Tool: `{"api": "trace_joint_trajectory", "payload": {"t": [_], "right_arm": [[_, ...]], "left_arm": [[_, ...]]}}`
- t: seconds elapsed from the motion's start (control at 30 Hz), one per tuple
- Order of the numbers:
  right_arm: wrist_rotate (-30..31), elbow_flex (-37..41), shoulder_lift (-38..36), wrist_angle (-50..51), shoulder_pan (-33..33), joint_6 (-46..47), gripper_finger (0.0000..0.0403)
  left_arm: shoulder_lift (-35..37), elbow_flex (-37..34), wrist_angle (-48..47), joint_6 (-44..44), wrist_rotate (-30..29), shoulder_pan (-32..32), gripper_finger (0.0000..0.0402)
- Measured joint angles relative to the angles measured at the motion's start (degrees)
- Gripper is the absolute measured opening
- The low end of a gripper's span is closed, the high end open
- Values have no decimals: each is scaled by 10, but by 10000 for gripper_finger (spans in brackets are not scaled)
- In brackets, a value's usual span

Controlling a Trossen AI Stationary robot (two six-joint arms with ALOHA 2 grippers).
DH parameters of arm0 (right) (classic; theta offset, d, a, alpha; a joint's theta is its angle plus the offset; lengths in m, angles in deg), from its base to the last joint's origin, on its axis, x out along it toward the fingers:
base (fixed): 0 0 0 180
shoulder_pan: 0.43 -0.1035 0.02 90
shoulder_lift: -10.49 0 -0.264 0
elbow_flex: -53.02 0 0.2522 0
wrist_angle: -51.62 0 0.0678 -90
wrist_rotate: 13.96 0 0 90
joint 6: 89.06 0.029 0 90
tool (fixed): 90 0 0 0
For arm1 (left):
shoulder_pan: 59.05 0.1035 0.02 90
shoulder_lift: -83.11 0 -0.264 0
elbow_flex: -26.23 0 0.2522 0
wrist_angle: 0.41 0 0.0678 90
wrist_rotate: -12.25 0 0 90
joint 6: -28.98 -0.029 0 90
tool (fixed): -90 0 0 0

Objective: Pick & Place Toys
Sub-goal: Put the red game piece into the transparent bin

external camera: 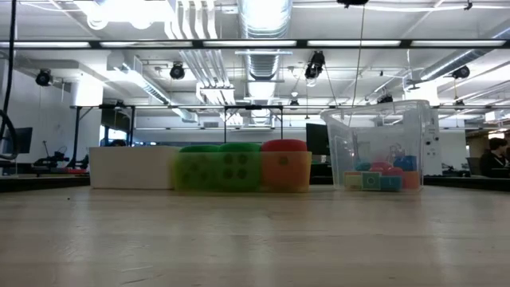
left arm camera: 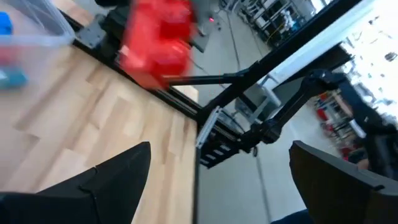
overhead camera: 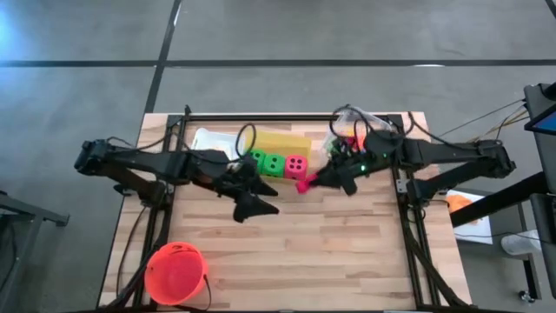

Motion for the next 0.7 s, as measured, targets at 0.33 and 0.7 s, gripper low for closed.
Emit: {"api": "trace_joint_trajectory", "payload": {"t": [0.33,0.7], "right_arm": [[14,-39,-2,153,146,-23,156],[-12,-41,-2,303,333,-127,156]], "left_arm": [[97,-4,-73,-112,-56,44,368],[170,-77,-36,-213,-56,54,368]]}}
